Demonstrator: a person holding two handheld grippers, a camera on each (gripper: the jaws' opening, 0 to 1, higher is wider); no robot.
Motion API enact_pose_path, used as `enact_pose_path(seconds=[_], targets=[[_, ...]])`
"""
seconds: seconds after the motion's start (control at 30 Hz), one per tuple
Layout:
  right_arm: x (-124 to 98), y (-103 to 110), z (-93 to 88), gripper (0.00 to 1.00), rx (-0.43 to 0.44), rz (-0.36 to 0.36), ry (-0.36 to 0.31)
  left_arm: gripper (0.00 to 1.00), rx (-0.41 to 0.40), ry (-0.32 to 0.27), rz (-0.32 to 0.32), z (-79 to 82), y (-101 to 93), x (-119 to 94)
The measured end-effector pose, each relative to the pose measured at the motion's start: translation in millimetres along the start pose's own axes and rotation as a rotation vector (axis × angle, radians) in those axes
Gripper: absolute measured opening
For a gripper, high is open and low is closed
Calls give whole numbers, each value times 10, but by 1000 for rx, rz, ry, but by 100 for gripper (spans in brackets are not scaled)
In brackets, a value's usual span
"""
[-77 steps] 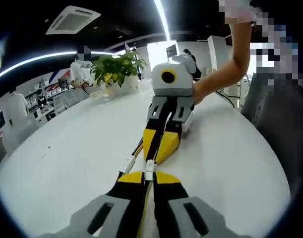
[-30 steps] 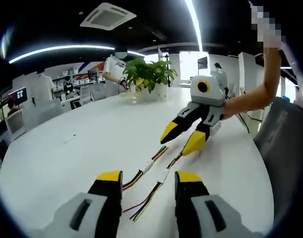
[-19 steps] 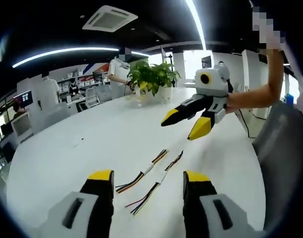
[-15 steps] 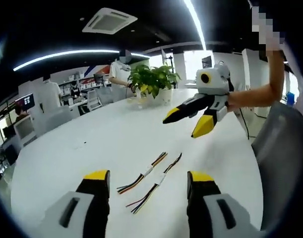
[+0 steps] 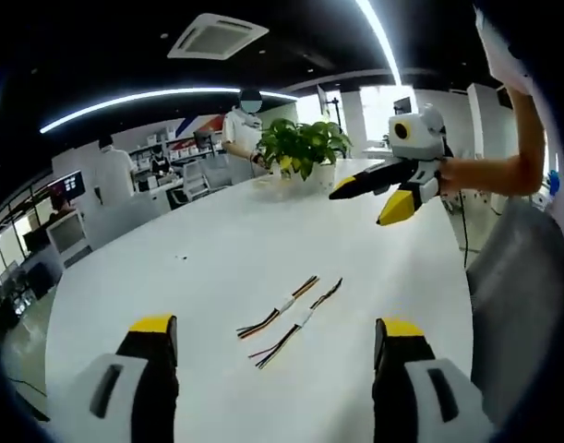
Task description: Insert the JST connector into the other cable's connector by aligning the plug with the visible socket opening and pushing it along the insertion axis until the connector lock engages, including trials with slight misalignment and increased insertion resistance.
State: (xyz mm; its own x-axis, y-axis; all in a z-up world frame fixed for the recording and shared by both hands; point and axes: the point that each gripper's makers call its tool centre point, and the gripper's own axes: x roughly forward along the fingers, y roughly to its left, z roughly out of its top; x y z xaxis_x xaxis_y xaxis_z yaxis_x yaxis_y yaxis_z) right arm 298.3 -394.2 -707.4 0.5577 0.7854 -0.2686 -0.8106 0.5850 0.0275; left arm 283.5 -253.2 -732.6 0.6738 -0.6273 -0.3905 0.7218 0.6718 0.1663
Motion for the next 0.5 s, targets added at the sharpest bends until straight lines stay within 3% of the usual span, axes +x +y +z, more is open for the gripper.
enact_pose_path(seconds=[0.27,0.4,0.5], targets=[[-149,118,94,76,44,-30,12,95,-79,3,23,30,-86,-210],[-231,132,-3,79,64,-74,50,97,-74,3,46,53,-118,-297],[-289,111,-100,86,84,-116,89,97,-76,37,50,-7,-162,-352]])
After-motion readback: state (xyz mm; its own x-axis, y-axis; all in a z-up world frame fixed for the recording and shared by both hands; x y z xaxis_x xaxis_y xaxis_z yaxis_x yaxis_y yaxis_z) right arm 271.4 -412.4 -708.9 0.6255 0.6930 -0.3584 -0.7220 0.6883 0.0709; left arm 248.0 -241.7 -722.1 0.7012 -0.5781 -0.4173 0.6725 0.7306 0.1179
